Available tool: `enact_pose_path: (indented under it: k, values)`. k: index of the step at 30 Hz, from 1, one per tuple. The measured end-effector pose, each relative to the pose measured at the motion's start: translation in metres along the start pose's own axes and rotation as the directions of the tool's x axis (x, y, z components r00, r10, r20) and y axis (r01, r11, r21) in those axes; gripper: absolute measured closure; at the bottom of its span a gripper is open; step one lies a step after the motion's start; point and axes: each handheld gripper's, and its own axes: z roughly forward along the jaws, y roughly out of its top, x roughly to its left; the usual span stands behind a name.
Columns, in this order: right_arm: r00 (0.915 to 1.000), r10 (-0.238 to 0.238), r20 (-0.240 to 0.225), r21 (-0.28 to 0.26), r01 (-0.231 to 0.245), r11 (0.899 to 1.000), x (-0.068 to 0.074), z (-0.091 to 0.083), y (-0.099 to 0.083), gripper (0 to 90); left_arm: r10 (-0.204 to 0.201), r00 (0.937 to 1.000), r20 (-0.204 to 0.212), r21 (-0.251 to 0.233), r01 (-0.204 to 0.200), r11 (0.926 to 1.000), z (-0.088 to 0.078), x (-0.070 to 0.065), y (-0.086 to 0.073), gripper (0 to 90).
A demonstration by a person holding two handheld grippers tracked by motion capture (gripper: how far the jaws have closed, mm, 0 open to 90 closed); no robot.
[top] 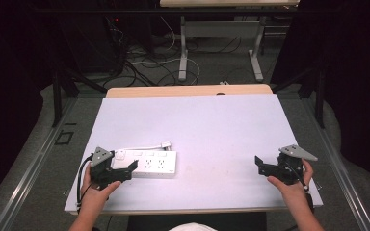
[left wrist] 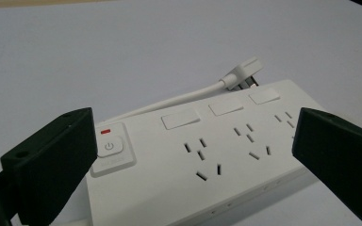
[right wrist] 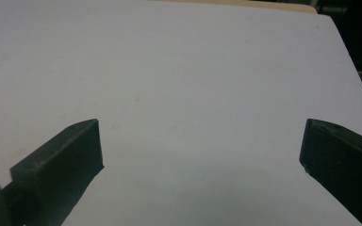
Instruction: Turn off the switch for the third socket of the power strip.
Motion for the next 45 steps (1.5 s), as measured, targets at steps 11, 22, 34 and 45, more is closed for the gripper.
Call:
enact_pose_path:
  k: [11, 22, 34, 45]
  values:
    - [0.9989, -0.028, -0.037, 0.000, 0.028, 1.000, 0.008, 0.006, -0.002, 2.3, 0.031, 0.9992, -0.026, 0.013, -0.030, 0.9995, 0.001, 0.002, -0.002, 3.1]
    - [0.9979, -0.042, -0.050, 0.000, 0.042, 0.999, 0.006, 0.012, -0.002, 5.2, 0.046, 0.9980, -0.043, 0.029, -0.044, 0.9986, -0.002, -0.002, 0.000, 15.8]
    - [0.9972, -0.050, -0.055, 0.010, 0.051, 0.999, 0.013, 0.016, -0.005, 8.4, 0.080, 0.9967, -0.017, 0.074, -0.078, 0.9942, -0.002, -0.014, 0.011, 22.9]
    - [0.9980, -0.045, -0.045, 0.011, 0.046, 0.999, 0.010, 0.015, -0.006, 11.0, 0.145, 0.9888, 0.038, 0.124, -0.148, 0.9811, 0.004, -0.025, 0.025, 28.8]
